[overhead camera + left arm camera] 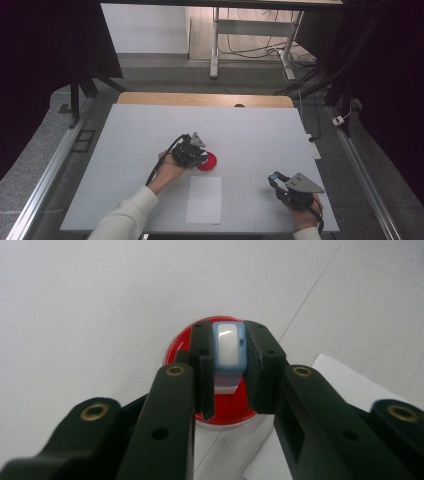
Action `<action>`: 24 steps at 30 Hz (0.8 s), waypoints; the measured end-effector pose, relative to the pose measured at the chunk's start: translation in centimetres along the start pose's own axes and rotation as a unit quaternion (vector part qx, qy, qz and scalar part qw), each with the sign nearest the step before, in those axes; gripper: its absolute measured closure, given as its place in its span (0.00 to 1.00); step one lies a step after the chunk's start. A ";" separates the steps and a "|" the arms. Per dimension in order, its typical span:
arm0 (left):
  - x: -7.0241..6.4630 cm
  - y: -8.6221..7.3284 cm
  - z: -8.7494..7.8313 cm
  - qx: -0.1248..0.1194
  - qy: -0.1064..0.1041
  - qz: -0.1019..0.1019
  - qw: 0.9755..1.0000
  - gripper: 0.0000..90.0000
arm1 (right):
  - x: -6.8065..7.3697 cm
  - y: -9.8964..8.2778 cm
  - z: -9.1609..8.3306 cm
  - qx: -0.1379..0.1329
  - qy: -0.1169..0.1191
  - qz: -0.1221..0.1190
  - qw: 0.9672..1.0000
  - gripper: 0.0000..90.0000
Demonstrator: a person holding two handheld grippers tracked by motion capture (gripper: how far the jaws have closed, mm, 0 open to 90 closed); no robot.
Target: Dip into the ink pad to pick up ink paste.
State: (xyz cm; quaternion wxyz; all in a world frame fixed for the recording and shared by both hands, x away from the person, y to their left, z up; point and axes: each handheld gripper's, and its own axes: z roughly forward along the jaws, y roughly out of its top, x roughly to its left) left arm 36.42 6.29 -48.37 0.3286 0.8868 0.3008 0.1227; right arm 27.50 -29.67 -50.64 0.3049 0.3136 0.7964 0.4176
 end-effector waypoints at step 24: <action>0.0 0.0 0.6 0.016 0.001 -0.002 1.000 0.84 | 0.1 0.0 0.0 -0.002 0.002 0.000 1.000 0.72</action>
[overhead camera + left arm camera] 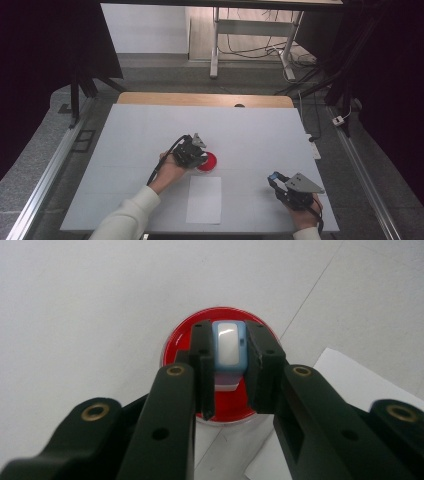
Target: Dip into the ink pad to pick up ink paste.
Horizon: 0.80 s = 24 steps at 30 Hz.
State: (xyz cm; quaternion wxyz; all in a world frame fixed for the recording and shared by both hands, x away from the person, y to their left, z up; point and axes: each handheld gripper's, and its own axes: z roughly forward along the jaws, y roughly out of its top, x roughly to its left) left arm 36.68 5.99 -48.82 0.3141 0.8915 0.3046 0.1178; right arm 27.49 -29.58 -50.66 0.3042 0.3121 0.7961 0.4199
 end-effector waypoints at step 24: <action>0.1 0.0 0.0 0.004 -0.001 -0.005 1.000 0.84 | 0.0 0.0 0.0 -0.001 0.001 0.000 1.000 0.72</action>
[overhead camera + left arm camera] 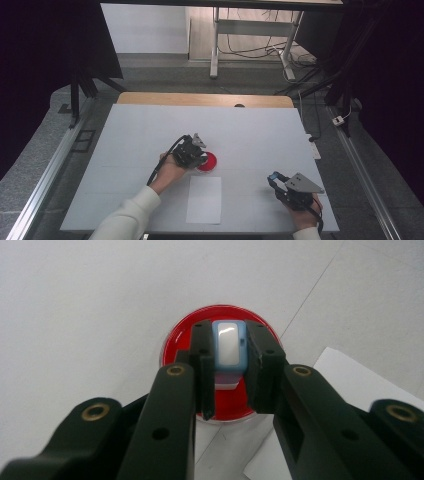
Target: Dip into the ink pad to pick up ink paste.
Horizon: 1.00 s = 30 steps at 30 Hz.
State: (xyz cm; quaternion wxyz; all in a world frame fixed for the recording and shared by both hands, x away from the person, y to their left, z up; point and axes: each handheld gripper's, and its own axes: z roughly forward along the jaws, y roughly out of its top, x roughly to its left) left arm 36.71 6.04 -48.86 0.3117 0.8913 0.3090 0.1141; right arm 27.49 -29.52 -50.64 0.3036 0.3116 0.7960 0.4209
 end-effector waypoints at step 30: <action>-0.3 -0.5 -3.5 -0.086 -0.014 -0.011 0.996 0.84 | -0.2 -0.1 -0.1 0.001 -0.003 0.001 1.000 0.72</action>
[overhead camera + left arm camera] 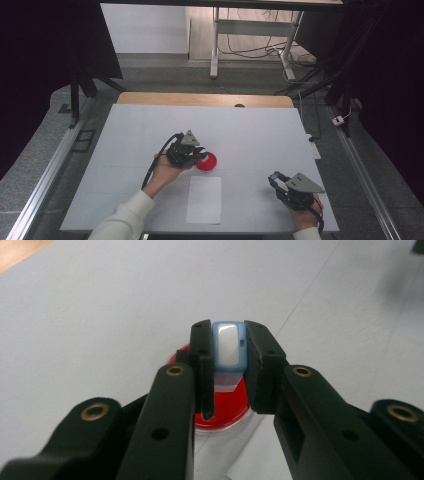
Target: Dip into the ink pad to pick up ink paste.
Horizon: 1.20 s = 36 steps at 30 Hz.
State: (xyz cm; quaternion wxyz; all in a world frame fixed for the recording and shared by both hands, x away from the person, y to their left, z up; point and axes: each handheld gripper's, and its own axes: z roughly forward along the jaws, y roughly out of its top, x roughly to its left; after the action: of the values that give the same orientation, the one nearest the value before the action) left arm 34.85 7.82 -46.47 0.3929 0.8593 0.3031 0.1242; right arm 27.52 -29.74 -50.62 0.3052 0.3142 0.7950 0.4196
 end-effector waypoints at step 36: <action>-2.6 -1.7 -4.4 -0.047 -0.067 0.024 0.996 0.84 | -0.1 0.1 0.0 0.000 -0.003 0.007 1.000 0.72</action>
State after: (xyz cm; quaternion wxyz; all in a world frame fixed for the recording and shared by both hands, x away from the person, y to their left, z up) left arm 30.11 9.72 -44.74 0.4492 0.8532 0.2494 0.0896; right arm 27.65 -29.80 -50.54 0.3051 0.3208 0.7917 0.4209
